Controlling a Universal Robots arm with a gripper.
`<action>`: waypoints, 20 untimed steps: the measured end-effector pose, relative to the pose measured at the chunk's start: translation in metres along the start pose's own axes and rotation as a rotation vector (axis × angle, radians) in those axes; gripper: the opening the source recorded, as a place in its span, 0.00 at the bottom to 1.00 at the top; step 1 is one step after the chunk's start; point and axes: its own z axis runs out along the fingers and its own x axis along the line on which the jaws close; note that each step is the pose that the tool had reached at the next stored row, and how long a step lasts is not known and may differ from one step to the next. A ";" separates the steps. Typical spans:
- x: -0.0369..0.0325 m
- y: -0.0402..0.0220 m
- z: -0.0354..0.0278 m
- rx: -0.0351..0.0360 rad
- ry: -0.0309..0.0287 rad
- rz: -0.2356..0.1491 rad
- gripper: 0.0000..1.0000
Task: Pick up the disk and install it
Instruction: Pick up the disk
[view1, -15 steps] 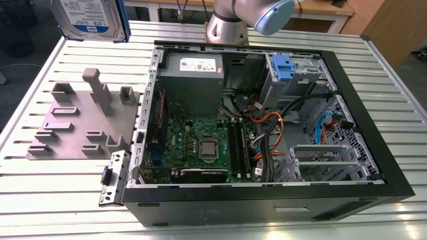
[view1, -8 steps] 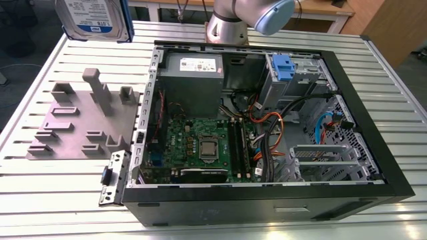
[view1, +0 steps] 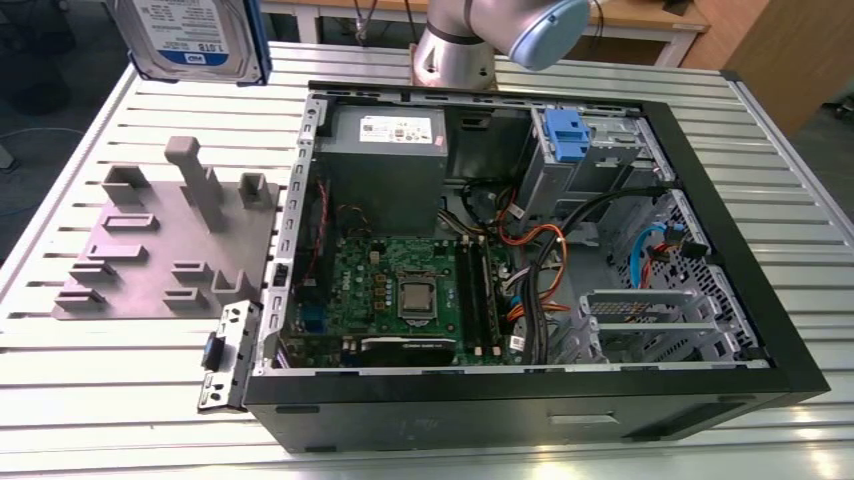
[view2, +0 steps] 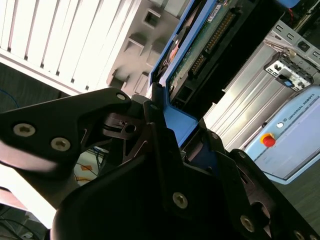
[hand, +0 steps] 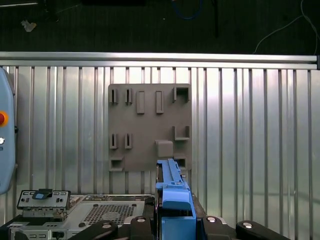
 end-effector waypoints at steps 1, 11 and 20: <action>0.0000 -0.0004 0.0000 -0.0001 0.0001 0.000 0.36; -0.0001 -0.0059 -0.0001 0.0000 0.0000 0.000 0.36; -0.0001 -0.0108 -0.0001 0.0000 0.0000 0.000 0.36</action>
